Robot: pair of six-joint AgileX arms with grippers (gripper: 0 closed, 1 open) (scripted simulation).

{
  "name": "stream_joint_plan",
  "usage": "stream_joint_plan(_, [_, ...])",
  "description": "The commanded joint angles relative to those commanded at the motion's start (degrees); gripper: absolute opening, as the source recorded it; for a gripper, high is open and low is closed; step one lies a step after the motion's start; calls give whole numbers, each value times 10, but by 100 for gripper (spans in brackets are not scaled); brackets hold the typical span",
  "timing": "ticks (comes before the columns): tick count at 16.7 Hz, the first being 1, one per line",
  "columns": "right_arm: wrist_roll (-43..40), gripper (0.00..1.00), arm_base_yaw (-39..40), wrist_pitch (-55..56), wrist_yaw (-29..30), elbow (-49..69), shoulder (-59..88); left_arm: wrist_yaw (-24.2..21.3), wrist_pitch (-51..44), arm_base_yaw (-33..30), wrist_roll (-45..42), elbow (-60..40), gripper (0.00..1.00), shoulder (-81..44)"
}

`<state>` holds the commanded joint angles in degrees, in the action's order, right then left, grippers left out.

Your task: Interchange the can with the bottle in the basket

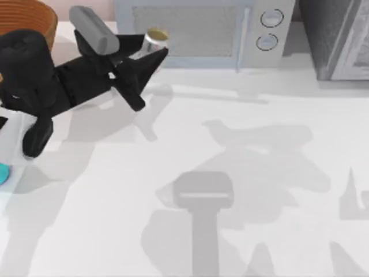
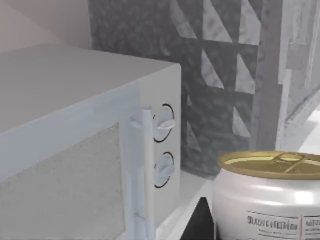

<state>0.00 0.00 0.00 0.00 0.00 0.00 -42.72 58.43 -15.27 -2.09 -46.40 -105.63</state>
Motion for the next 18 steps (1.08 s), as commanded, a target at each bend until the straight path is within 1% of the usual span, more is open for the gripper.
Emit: stream_joint_plan(18, [0,100,0,0,0,0,0,-217,148,-45,2,-169,0,-319])
